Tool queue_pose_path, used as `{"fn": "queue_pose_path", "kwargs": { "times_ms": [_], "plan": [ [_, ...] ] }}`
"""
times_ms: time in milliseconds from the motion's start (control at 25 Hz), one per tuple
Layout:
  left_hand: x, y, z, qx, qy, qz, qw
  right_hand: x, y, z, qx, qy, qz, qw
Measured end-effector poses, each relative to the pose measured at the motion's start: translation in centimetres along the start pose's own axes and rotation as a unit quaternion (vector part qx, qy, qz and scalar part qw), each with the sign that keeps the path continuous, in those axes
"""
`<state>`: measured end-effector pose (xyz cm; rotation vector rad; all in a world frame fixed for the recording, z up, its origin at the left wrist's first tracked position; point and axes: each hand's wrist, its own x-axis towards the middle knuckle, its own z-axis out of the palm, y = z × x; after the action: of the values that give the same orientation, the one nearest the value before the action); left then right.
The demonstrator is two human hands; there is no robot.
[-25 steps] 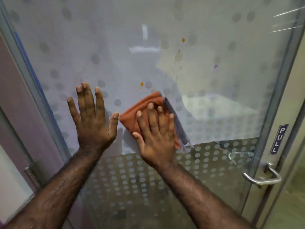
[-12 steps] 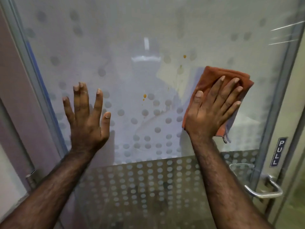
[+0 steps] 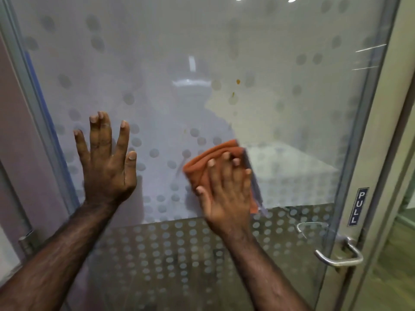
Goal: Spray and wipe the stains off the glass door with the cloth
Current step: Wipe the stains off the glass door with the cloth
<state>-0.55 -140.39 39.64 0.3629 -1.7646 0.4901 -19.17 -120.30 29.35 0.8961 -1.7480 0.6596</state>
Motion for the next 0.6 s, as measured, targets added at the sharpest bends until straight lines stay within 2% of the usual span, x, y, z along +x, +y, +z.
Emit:
{"fn": "queue_pose_path", "kwargs": {
  "times_ms": [160, 280, 360, 440, 600],
  "plan": [
    [-0.1, 0.1, 0.1, -0.003, -0.002, -0.004, 1.0, 8.2, 3.8, -2.2, -0.021, 0.092, 0.235, 0.968],
    [0.0, 0.0, 0.2, 0.004, -0.011, -0.009, 1.0, 15.2, 3.3, -4.0, -0.024, 0.153, 0.282, 0.947],
    [0.0, 0.2, 0.1, 0.007, -0.014, -0.01, 1.0, 17.6, 1.0, -4.6, -0.023, 0.15, 0.238, 0.959],
    [0.0, 0.1, 0.1, 0.01, -0.019, -0.009, 1.0, 17.7, -2.3, -4.8, -0.004, 0.119, 0.147, 0.982],
    [0.0, 0.0, 0.0, 0.013, -0.027, -0.008, 1.0, 12.0, -7.4, -3.1, 0.058, 0.047, -0.035, 0.997]
  ]
}}
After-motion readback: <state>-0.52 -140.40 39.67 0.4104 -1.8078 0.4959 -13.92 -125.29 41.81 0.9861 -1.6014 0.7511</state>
